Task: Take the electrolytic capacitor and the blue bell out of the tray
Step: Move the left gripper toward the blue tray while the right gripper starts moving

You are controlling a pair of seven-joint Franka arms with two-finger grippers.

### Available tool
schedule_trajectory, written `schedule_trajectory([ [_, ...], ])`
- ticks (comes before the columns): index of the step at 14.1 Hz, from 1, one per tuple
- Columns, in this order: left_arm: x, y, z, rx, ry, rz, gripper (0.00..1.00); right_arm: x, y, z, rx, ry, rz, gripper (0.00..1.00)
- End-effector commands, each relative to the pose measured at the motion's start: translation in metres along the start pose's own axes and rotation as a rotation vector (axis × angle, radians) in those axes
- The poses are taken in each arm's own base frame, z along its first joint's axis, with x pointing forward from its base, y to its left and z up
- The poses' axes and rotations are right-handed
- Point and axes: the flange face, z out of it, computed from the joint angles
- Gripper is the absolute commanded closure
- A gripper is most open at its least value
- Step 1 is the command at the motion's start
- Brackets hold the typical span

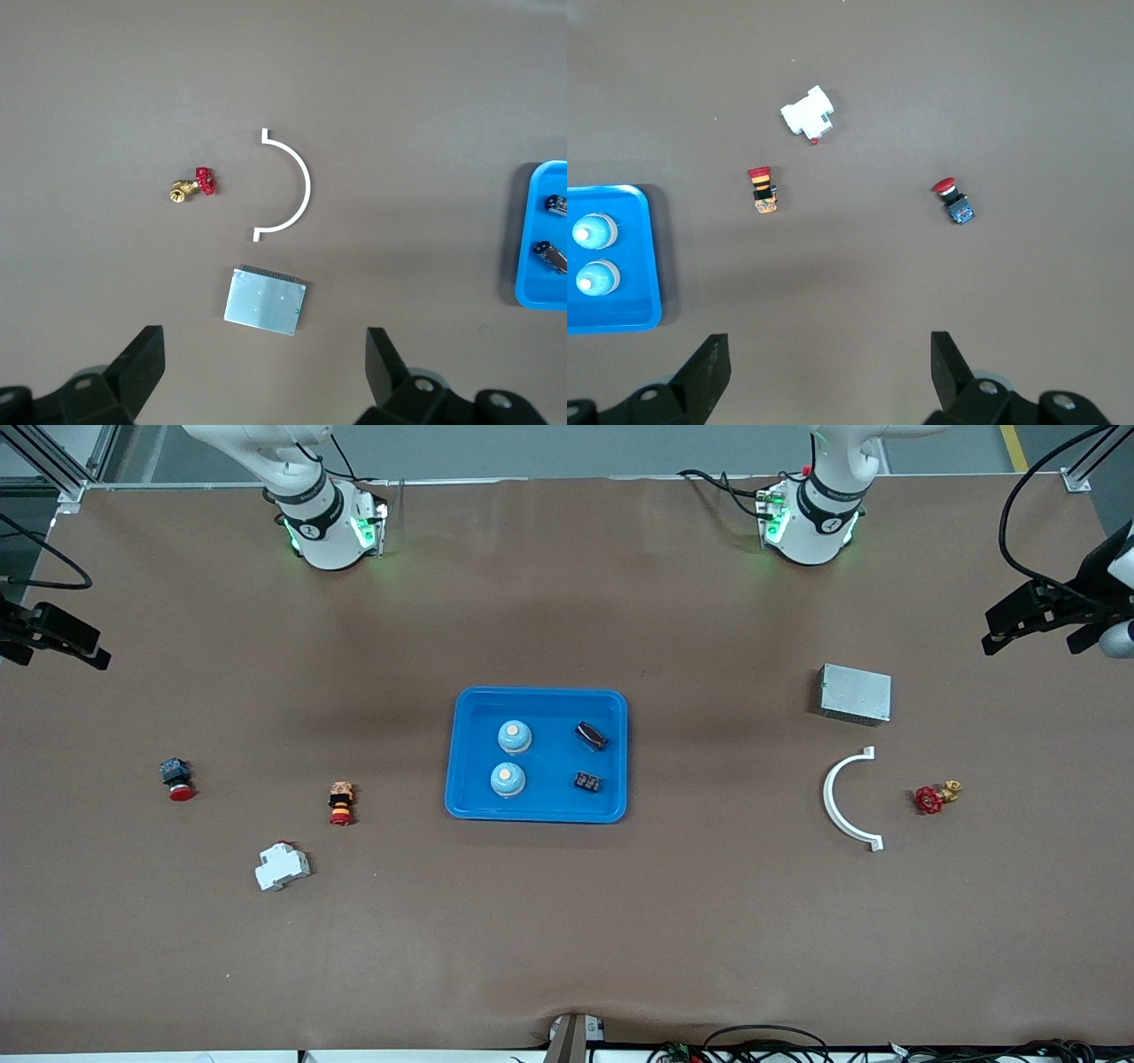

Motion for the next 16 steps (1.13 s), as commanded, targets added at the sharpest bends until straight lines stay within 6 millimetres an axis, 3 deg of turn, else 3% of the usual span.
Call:
schedule_trajectory([
  [1,0.013,0.0,0.031,-0.046,-0.085,-0.003,0.0,-0.008,-0.001,0.0,-0.009,0.01,-0.009,0.0],
  [4,0.03,0.019,0.065,-0.048,-0.111,-0.025,0.0,-0.008,-0.001,0.0,-0.007,0.01,-0.009,0.0],
  [5,0.032,0.034,0.075,-0.063,-0.127,-0.068,0.0,-0.008,-0.001,0.0,-0.006,0.01,-0.006,0.0],
  [9,0.035,0.056,0.092,-0.122,-0.13,-0.169,0.0,-0.007,0.0,-0.002,0.0,0.016,-0.004,0.0],
  [13,0.04,0.102,0.121,-0.103,-0.138,-0.224,0.0,-0.007,0.004,-0.001,0.001,0.016,0.002,0.0],
  [16,0.045,0.123,0.136,-0.107,-0.121,-0.26,0.0,-0.006,0.005,0.004,0.001,0.014,0.005,0.0],
])
